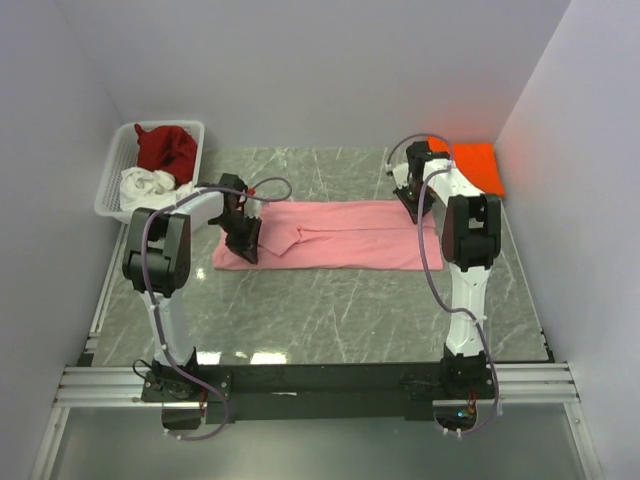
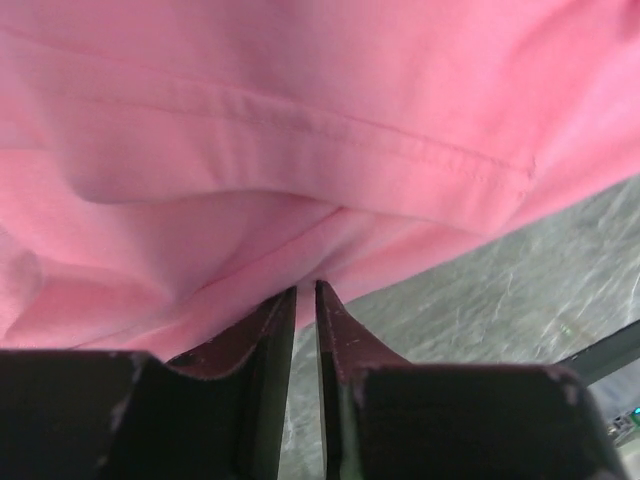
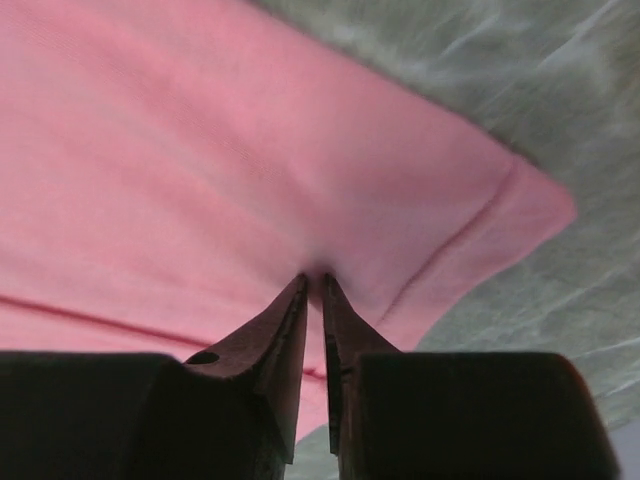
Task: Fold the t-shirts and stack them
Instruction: Fold the tshirt
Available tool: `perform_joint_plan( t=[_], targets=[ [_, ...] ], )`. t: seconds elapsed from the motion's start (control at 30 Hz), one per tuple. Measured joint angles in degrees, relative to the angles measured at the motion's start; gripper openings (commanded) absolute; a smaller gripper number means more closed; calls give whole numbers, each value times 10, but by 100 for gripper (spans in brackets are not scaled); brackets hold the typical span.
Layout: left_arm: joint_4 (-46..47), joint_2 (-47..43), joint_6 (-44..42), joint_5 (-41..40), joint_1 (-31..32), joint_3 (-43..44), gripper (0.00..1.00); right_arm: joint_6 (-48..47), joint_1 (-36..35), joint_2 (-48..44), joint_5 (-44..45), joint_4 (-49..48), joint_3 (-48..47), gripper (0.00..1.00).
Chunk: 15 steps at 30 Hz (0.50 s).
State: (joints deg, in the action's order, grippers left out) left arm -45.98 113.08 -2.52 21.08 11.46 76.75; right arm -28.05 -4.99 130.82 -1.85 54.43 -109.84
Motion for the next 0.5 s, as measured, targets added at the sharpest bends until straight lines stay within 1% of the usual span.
perform_joint_plan(
  t=[0.07,0.13,0.17,0.23,0.37,0.43,0.47,0.5],
  targets=[
    [-10,16,7,-8,-4,23,21,-6,0,3,18,-10,26,17],
    [-31,44,9,-13,-11,65,21,-14,0,-18,29,-25,61,17],
    [-38,56,9,-15,-15,83,21,-18,-1,-36,33,-31,91,17],
    [-61,96,4,-25,-26,153,22,-24,-5,-78,37,-40,160,17],
    [-85,193,-18,-58,-31,327,25,-29,-32,-183,2,-26,318,17],
    [-96,254,-33,-82,-28,447,29,-28,-75,-237,-40,-2,392,17],
    [-87,282,-40,-92,-25,500,31,-28,-96,-258,-59,13,413,17],
    [-76,299,-43,-97,-22,532,32,-26,-121,-281,-85,28,432,17]
  ],
)
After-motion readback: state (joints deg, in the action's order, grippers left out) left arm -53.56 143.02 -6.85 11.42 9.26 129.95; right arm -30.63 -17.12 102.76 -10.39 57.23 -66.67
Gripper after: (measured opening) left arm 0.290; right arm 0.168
